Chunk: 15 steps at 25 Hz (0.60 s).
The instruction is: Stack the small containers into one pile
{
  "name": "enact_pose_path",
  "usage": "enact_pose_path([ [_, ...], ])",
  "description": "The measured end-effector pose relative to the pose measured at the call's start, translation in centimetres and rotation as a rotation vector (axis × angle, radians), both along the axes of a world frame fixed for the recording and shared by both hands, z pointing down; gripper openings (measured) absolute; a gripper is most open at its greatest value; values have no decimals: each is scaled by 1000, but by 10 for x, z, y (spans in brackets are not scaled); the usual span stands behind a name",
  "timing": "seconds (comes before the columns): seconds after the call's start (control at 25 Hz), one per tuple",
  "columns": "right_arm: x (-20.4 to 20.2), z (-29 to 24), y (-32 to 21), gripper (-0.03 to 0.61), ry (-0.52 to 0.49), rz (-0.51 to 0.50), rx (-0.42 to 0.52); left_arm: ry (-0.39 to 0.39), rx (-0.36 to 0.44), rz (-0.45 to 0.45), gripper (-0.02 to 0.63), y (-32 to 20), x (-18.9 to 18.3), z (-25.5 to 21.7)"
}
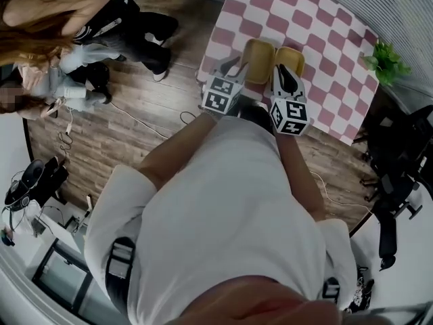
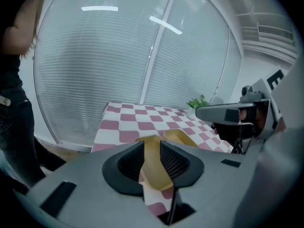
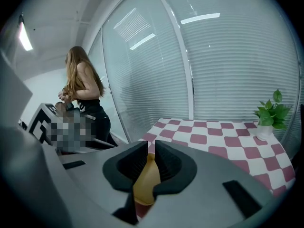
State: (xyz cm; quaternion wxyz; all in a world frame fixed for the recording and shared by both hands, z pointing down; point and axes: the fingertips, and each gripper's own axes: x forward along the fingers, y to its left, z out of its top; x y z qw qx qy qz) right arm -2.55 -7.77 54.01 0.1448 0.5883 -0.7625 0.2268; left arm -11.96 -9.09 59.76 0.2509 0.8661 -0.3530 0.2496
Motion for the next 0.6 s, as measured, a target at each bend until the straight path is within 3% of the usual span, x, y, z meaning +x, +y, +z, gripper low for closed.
enact_pose_path([
  [0.24,-1,34,5,44,7,-4,-66,-73,-121,-41,105,5,-3,66],
  [0.6,-3,63,11,44,3,0,-123,-109,-187,-62,104,2,2,118],
])
